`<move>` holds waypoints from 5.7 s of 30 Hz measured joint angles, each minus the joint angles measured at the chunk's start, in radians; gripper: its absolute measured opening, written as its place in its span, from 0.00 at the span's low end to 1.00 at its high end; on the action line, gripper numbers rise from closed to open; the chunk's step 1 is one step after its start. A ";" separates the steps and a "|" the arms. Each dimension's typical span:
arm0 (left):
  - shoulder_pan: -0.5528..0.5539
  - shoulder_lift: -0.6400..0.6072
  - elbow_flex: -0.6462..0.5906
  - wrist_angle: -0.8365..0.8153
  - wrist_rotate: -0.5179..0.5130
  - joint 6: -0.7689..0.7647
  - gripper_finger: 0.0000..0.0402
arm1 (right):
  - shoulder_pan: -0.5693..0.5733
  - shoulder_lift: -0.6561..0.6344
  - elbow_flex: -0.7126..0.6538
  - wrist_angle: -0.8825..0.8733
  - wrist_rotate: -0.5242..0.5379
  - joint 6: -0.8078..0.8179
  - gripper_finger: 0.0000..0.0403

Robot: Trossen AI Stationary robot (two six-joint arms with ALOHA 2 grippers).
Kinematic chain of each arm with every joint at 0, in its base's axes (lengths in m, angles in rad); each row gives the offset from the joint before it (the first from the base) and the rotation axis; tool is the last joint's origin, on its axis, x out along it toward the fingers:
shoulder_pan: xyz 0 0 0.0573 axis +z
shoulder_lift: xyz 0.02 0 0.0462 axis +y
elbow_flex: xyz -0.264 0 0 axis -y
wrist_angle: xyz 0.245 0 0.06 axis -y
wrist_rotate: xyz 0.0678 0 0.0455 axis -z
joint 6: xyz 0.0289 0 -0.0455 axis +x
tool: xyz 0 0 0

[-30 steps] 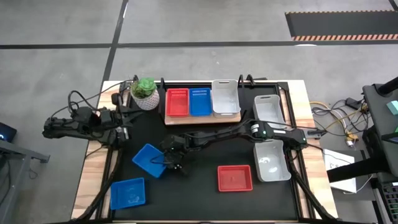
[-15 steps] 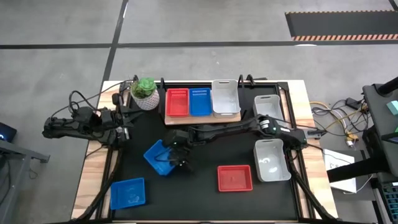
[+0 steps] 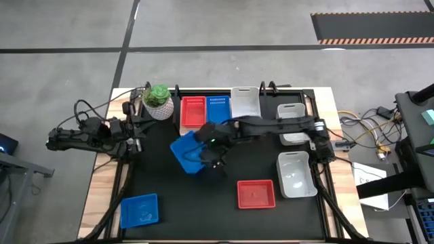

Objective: Stack baskets on shelf by color
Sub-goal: Stack the top blue basket on top of the blue basket on the shelf, then stack the bottom white bin on top of the white bin on the shelf

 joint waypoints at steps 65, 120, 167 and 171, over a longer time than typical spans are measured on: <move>0.000 -0.001 -0.008 0.032 0.000 0.025 0.09 | -0.384 -0.351 -0.849 0.654 0.144 0.150 0.03; 0.000 -0.001 -0.010 0.041 0.000 0.028 0.09 | -0.378 -0.260 -0.882 0.722 0.160 0.176 0.19; 0.000 0.040 -0.023 0.146 0.000 0.050 0.09 | 0.192 -0.573 -0.788 -0.008 0.255 0.819 0.14; 0.000 0.042 -0.023 0.157 0.000 0.044 0.09 | 0.290 -0.634 -0.860 -0.008 0.335 0.932 0.14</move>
